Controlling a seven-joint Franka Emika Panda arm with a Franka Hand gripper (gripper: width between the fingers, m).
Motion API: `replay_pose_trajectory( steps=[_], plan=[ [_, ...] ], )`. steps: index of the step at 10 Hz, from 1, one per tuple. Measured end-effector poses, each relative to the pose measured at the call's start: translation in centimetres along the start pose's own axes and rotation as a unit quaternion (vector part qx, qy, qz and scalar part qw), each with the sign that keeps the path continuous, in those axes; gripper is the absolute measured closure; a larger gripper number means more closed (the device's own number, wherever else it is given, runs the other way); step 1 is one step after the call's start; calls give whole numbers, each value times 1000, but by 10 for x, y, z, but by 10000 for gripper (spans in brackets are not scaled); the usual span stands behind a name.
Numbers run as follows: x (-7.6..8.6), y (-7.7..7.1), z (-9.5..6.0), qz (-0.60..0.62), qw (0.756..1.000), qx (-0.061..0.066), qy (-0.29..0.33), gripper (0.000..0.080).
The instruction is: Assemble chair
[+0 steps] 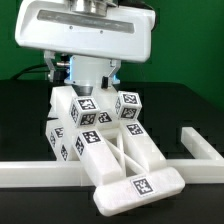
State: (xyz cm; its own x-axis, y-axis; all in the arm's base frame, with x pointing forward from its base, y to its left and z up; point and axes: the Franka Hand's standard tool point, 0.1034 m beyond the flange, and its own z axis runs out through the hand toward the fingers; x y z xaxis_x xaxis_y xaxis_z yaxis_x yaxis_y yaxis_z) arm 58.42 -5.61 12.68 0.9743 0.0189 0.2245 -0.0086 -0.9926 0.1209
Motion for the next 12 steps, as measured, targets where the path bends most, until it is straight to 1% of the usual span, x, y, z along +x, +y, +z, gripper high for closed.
replay_pose_trajectory(
  steps=[3, 5, 8, 12],
  plan=[
    [-8, 10, 5, 7, 1000, -4, 3, 151],
    [-20, 19, 10, 11, 1000, -8, 0, 151],
    [-32, 24, 16, 16, 1000, -10, -5, 151],
    [-37, 31, 18, 19, 1000, -11, -10, 151]
  ],
)
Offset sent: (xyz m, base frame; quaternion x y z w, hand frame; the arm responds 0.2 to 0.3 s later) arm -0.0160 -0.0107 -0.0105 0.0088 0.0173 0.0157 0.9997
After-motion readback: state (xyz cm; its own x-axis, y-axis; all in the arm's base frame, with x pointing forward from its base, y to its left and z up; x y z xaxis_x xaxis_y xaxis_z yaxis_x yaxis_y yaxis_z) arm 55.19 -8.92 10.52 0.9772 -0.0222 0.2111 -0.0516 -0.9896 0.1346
